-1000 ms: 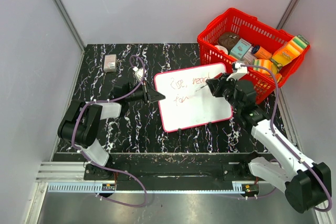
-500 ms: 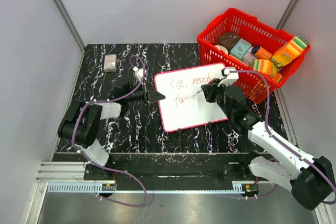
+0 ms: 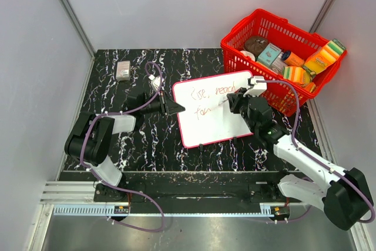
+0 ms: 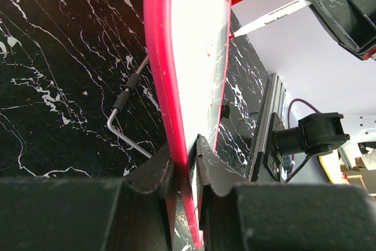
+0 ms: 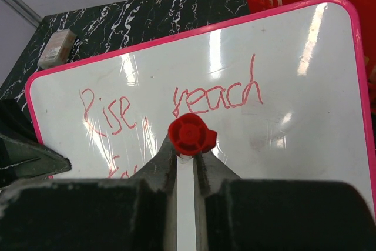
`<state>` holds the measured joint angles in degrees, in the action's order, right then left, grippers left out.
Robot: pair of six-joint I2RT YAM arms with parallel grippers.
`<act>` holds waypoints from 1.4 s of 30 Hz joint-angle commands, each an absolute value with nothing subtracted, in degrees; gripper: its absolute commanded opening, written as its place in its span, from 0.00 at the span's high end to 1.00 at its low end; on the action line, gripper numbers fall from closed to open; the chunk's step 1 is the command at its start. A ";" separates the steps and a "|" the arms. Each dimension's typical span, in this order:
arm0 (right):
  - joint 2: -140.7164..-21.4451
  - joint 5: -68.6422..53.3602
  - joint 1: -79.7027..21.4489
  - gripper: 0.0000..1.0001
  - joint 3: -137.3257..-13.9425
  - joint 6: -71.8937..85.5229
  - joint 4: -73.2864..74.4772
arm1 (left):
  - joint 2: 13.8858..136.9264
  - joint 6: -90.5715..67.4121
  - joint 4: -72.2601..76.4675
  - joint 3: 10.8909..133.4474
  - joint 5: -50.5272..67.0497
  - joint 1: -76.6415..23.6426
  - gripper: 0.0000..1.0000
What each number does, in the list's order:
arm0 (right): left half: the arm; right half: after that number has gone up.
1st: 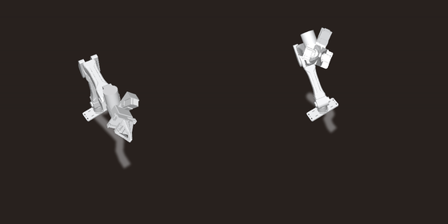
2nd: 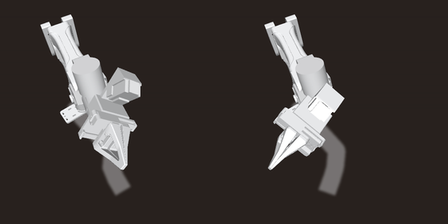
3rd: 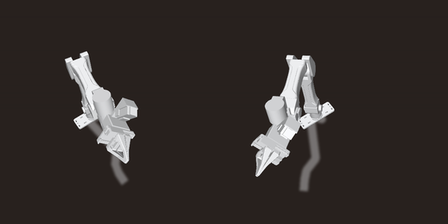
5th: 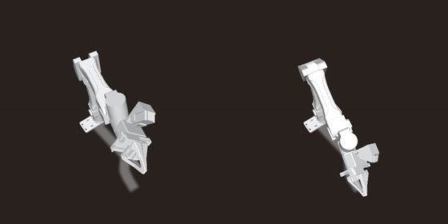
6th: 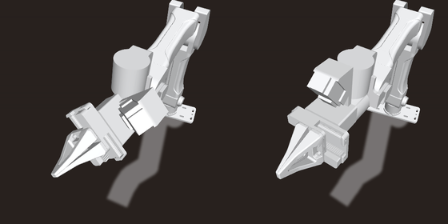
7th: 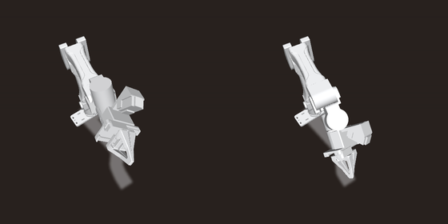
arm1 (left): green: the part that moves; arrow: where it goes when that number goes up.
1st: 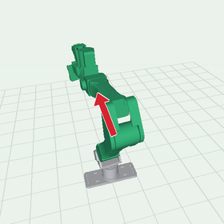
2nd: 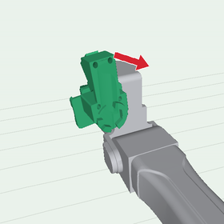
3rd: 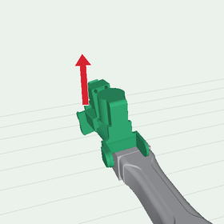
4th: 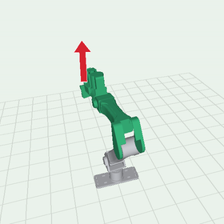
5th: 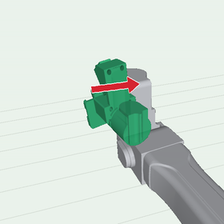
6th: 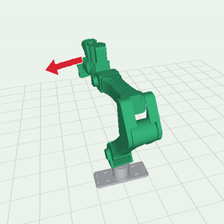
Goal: Write a sentence on the whiteboard
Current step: Put down the whiteboard on the whiteboard stand.
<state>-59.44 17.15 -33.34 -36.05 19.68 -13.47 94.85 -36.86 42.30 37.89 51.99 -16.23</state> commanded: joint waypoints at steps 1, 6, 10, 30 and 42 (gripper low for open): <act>-59.33 20.39 -34.27 1.00 -35.16 18.63 -19.51 | 93.60 -31.73 43.24 39.11 51.33 -17.40 1.00; -57.31 21.36 -36.12 1.00 -32.96 16.97 -22.32 | 93.52 -31.73 43.24 39.11 51.33 -17.40 1.00; -54.41 20.39 -36.83 1.00 -30.59 15.91 -23.38 | 93.60 -31.55 43.24 39.11 51.24 -17.49 1.00; -58.01 23.64 -37.44 1.00 -29.71 14.76 -29.53 | 93.43 -31.55 43.07 39.11 51.33 -17.40 1.00; -60.64 23.56 -37.53 1.00 -29.79 16.26 -30.68 | 93.52 -31.47 43.07 39.20 51.42 -17.40 1.00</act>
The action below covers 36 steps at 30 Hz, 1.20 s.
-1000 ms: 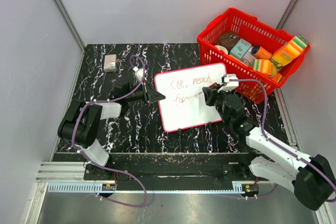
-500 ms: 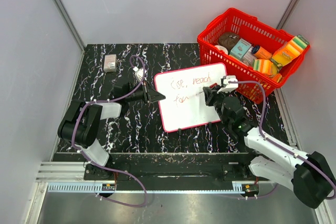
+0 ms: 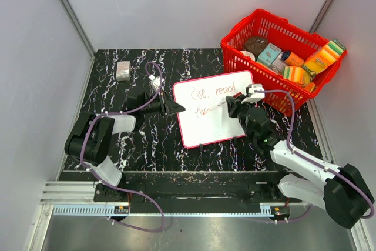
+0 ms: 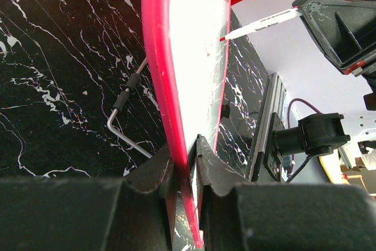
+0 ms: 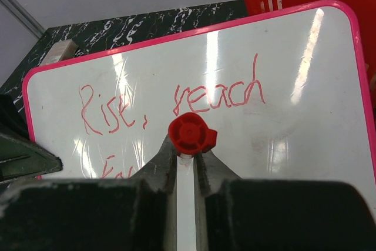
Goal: Write a sentence on the whiteboard
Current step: Put down the whiteboard on the whiteboard stand.
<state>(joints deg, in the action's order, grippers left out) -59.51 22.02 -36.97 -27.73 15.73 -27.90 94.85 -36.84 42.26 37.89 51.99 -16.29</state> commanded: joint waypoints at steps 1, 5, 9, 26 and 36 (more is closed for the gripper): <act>-60.73 23.12 -37.53 1.00 -29.88 16.43 -30.50 | 93.52 -31.46 43.07 39.11 51.42 -17.49 1.00; -61.00 21.98 -37.53 1.00 -30.24 16.61 -28.92 | 93.43 -31.47 43.07 39.11 51.33 -17.40 1.00; -60.73 21.36 -37.53 1.00 -30.41 16.96 -26.64 | 93.43 -31.47 43.07 39.11 51.42 -17.40 1.00; -58.10 23.02 -37.53 1.00 -28.30 18.90 -20.31 | 93.34 -31.29 42.89 39.11 51.24 -17.40 1.00; -57.48 23.74 -37.53 1.00 -28.48 19.07 -18.46 | 93.25 -31.38 42.80 39.11 51.15 -17.58 1.00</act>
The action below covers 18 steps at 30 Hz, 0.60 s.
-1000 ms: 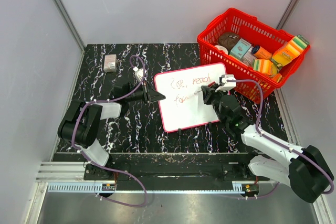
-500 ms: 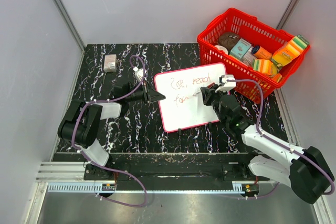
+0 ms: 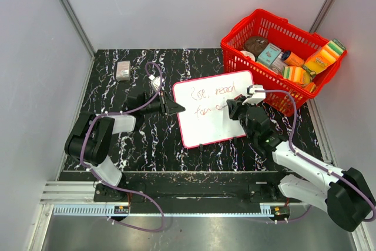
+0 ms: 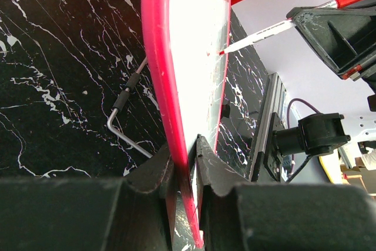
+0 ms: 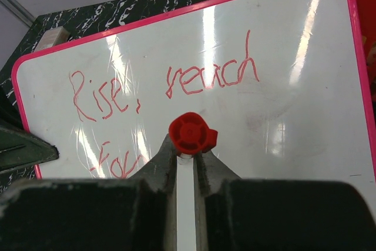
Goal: Write a sentence on the whiteboard
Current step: Put down the whiteboard on the whiteboard stand.
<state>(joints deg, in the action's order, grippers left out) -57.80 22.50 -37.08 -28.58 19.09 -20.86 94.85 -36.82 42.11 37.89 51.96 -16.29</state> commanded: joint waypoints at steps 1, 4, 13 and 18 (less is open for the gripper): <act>-57.57 23.38 -37.44 1.00 -28.39 19.16 -18.46 | 93.25 -31.38 42.80 39.11 51.24 -17.49 1.00; -57.66 21.89 -37.53 1.00 -28.21 19.42 -18.63 | 93.25 -31.38 42.80 39.11 51.15 -17.49 1.00; -58.45 18.37 -37.53 1.00 -27.77 19.86 -21.44 | 93.25 -31.38 42.80 39.20 51.15 -17.58 1.00; -58.89 18.28 -37.53 1.00 -28.12 21.27 -23.20 | 93.34 -31.29 42.71 39.20 51.15 -17.49 1.00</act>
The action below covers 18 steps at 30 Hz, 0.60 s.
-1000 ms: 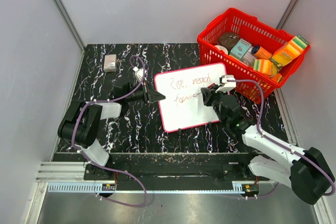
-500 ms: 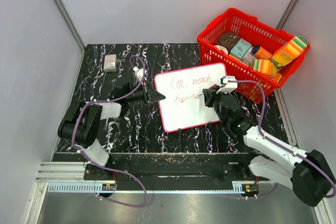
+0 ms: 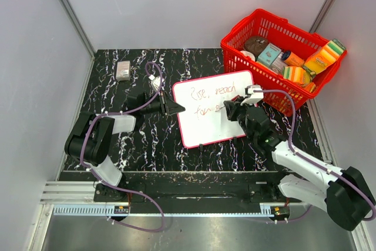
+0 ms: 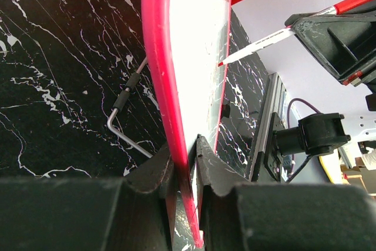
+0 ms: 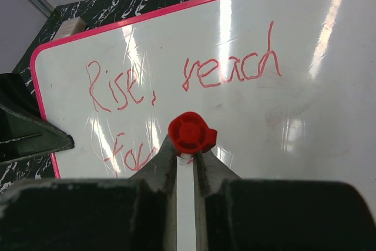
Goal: Write a sentence on the whiteboard
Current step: Put down the whiteboard on the whiteboard stand.
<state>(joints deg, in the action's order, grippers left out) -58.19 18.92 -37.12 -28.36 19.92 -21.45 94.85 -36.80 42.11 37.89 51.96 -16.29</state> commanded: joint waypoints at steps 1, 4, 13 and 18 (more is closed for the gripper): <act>-58.54 18.72 -37.53 1.00 -27.95 21.79 -23.46 | 93.43 -31.29 42.71 39.20 51.15 -17.58 1.00; -54.51 19.69 -37.44 1.00 -25.24 21.80 -26.27 | 93.34 -31.29 42.72 39.20 51.33 -17.49 1.00; -49.48 25.05 -37.44 1.00 -24.78 18.20 -27.07 | 93.43 -31.29 42.72 39.20 51.24 -17.58 1.00; -52.38 26.72 -37.44 1.00 -27.15 17.40 -26.72 | 93.34 -31.29 42.80 39.20 51.33 -17.58 1.00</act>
<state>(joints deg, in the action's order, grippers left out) -50.50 23.33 -37.12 -23.44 19.14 -24.34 94.83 -36.45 42.11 37.89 52.03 -16.34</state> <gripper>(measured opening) 0.133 0.186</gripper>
